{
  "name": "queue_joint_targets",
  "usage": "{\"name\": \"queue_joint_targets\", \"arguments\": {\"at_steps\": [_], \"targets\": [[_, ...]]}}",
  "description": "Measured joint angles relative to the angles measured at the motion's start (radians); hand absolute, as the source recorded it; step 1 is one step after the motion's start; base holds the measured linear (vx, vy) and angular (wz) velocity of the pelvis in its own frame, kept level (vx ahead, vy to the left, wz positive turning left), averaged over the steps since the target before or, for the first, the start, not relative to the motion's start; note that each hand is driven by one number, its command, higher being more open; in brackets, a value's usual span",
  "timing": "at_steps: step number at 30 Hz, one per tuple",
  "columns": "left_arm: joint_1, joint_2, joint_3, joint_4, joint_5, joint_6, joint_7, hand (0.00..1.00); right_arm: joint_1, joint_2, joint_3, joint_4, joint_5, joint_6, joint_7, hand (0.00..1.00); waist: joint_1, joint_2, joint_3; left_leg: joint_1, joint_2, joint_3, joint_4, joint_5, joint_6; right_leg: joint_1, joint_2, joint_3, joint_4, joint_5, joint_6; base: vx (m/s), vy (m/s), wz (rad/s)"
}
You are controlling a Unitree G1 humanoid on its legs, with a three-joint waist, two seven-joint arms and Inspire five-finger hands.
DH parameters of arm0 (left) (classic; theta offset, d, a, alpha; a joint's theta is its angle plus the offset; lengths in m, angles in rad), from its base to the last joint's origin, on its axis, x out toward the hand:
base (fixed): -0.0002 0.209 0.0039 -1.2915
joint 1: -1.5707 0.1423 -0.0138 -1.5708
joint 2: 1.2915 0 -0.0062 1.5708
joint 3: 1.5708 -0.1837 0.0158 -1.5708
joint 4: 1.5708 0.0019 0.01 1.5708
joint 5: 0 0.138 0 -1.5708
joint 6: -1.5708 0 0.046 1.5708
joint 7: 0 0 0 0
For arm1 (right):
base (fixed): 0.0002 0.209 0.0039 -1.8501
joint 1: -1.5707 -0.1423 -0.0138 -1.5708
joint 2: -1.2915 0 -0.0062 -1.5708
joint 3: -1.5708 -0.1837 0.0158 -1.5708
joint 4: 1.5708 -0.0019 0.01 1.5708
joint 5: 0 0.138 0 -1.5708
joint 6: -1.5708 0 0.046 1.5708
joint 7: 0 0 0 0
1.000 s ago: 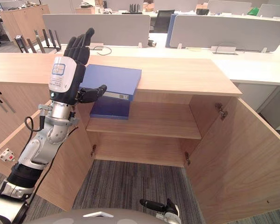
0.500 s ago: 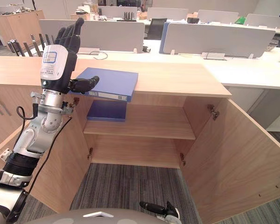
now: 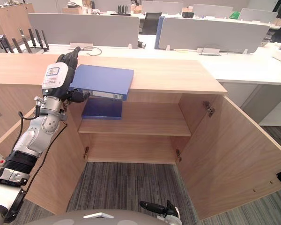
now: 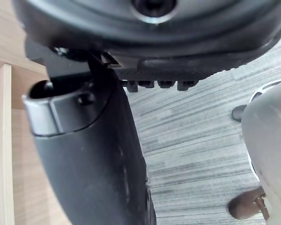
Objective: Walk over to the cabinet, pick up the folder, carry it to the office cabinet, place the folder inside the office cabinet, then close the office cabinet door
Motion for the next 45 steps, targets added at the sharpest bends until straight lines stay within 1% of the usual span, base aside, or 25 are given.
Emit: {"name": "queue_joint_targets", "arguments": {"at_steps": [3, 6, 9, 13, 16, 19, 23, 25, 35, 37, 40, 41, 43, 45], "targets": [[-0.012, 0.016, -0.021, 0.044, 0.000, 0.002, -0.009, 1.00, -0.002, 0.003, -0.005, -0.001, 0.000, 0.000, 0.000, 1.00, -0.006, 0.000, 0.004, 0.002, -0.001, 0.002, 0.000, -0.002, -0.003, 0.005, 0.000, 0.001, -0.009, 0.001, 0.001, 0.00, 0.000, 0.00], [-0.014, 0.030, -0.034, 0.053, 0.000, 0.003, -0.021, 1.00, -0.011, 0.004, -0.005, -0.002, 0.000, 0.000, 0.000, 1.00, -0.018, 0.000, 0.021, 0.017, 0.000, 0.003, -0.001, -0.007, -0.010, 0.022, 0.001, 0.002, -0.015, 0.000, 0.000, 0.00, -0.008, -0.02], [-0.053, 0.030, -0.070, 0.084, 0.000, -0.002, -0.031, 1.00, -0.013, 0.005, -0.018, -0.002, 0.000, 0.000, 0.001, 1.00, -0.018, -0.001, 0.029, 0.017, 0.002, 0.005, -0.001, -0.008, -0.012, 0.022, 0.002, 0.003, -0.016, 0.000, 0.000, 0.00, 0.000, 0.00], [-0.059, 0.030, -0.076, 0.097, 0.000, -0.002, -0.035, 1.00, -0.018, 0.006, -0.026, -0.001, 0.000, 0.000, 0.001, 1.00, -0.024, 0.001, 0.034, 0.018, 0.002, 0.011, -0.001, -0.012, -0.017, 0.021, 0.002, 0.010, -0.021, 0.000, 0.000, 0.01, -0.005, -0.05], [-0.082, 0.031, -0.108, 0.145, 0.009, -0.003, -0.039, 1.00, -0.018, 0.006, -0.032, 0.000, 0.000, 0.000, 0.001, 1.00, -0.024, 0.001, 0.036, 0.018, 0.002, 0.011, -0.001, -0.012, -0.018, 0.021, 0.002, 0.012, -0.025, 0.000, 0.000, 0.01, -0.005, -0.01], [-0.083, 0.035, -0.115, 0.182, 0.030, 0.000, -0.039, 1.00, -0.019, 0.008, -0.035, 0.000, 0.000, 0.000, 0.001, 1.00, -0.031, 0.001, 0.036, 0.018, 0.002, 0.011, 0.000, -0.013, -0.018, 0.021, 0.003, 0.016, -0.029, 0.001, 0.000, 0.02, -0.021, -0.05], [-0.097, 0.049, -0.167, 0.227, 0.088, -0.002, -0.048, 1.00, -0.019, 0.008, -0.035, 0.000, 0.000, 0.000, 0.001, 1.00, -0.044, 0.003, 0.037, 0.019, 0.003, 0.015, -0.001, -0.016, -0.024, 0.019, 0.002, 0.026, -0.030, 0.001, 0.000, 0.00, -0.016, -0.06], [-0.111, 0.049, -0.191, 0.245, 0.088, -0.004, -0.053, 1.00, -0.019, 0.008, -0.036, 0.000, 0.000, 0.000, 0.001, 1.00, -0.045, 0.003, 0.038, 0.020, 0.004, 0.019, -0.001, -0.018, -0.026, 0.017, 0.002, 0.030, -0.030, 0.001, 0.000, -0.01, -0.014, -0.07], [-0.126, 0.058, -0.193, 0.258, 0.090, -0.003, -0.059, 1.00, -0.017, 0.007, -0.077, -0.001, -0.001, 0.000, 0.001, 1.00, -0.048, 0.009, 0.043, 0.021, 0.004, 0.028, -0.001, -0.023, -0.032, 0.014, 0.002, 0.041, -0.032, 0.002, 0.000, 0.00, -0.013, -0.04], [-0.126, 0.067, -0.193, 0.271, 0.122, -0.003, -0.060, 1.00, -0.017, 0.007, -0.085, -0.001, -0.001, 0.000, 0.001, 1.00, -0.049, 0.011, 0.044, 0.022, 0.005, 0.028, -0.001, -0.024, -0.033, 0.012, 0.001, 0.048, -0.033, 0.004, -0.001, 0.00, -0.024, -0.08], [-0.128, 0.069, -0.193, 0.296, 0.129, -0.002, -0.060, 1.00, -0.017, 0.007, -0.097, -0.001, -0.001, 0.000, 0.001, 1.00, -0.049, 0.014, 0.046, 0.022, 0.005, 0.028, -0.001, -0.025, -0.035, 0.006, 0.001, 0.058, -0.033, 0.005, -0.001, 0.00, -0.019, -0.09], [-0.128, 0.069, -0.193, 0.298, 0.151, -0.001, -0.059, 0.00, -0.016, 0.007, -0.103, -0.001, -0.001, 0.000, 0.001, 1.00, -0.049, 0.014, 0.046, 0.022, 0.005, 0.029, -0.001, -0.027, -0.038, 0.005, 0.000, 0.060, -0.033, 0.006, 0.000, -0.01, -0.017, -0.06], [-0.128, 0.072, -0.193, 0.298, 0.172, 0.000, -0.057, 0.00, -0.015, 0.006, -0.104, -0.001, -0.001, 0.000, 0.000, 1.00, -0.050, 0.014, 0.046, 0.022, 0.005, 0.031, -0.001, -0.028, -0.039, 0.003, 0.000, 0.062, -0.033, 0.007, 0.000, -0.01, -0.016, -0.05], [-0.130, 0.075, -0.191, 0.299, 0.209, 0.004, -0.032, 0.00, -0.015, 0.006, -0.104, -0.001, 0.000, -0.001, 0.000, 1.00, -0.050, 0.014, 0.046, 0.022, 0.005, 0.034, -0.001, -0.029, -0.041, 0.001, -0.001, 0.067, -0.033, 0.009, -0.001, -0.01, -0.017, -0.05]]}}
